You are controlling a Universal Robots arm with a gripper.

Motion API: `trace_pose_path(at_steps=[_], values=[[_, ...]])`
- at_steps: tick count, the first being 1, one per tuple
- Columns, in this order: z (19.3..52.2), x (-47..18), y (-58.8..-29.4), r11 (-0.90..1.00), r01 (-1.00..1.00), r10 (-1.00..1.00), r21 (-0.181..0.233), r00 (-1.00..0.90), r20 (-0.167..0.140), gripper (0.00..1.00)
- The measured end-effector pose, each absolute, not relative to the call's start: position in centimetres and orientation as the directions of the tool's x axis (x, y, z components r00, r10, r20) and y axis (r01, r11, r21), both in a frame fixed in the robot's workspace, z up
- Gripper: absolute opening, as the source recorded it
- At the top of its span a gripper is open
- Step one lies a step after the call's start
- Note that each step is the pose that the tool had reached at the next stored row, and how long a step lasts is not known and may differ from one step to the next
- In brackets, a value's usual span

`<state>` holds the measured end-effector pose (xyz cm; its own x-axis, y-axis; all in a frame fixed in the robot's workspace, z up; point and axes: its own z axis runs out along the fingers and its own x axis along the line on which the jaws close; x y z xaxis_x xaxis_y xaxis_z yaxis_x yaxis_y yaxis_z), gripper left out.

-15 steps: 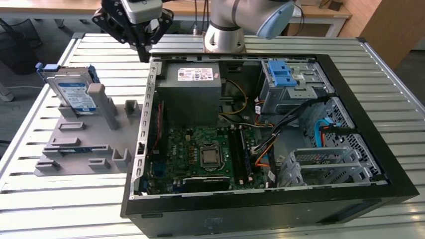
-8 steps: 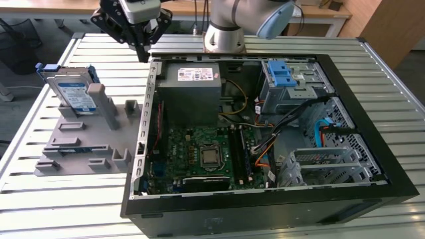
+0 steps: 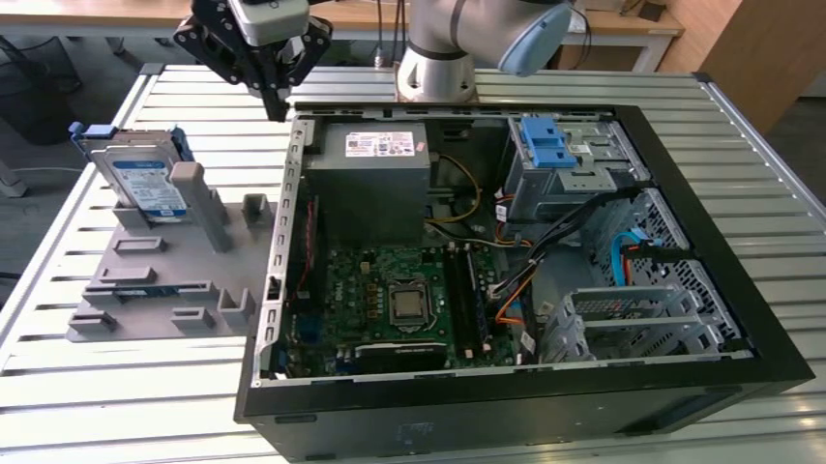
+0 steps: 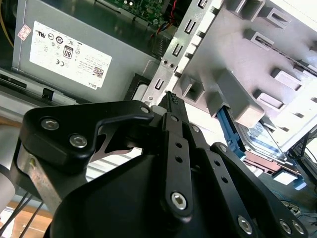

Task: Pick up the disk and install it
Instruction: 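Reach for the disk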

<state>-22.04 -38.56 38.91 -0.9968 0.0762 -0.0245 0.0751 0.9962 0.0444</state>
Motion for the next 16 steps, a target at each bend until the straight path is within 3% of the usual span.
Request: trace_pose_path(at_steps=[16], values=[[38.89,-22.27,-38.56,0.996,0.075,0.076,0.044,-0.997,-0.024,0.11]])
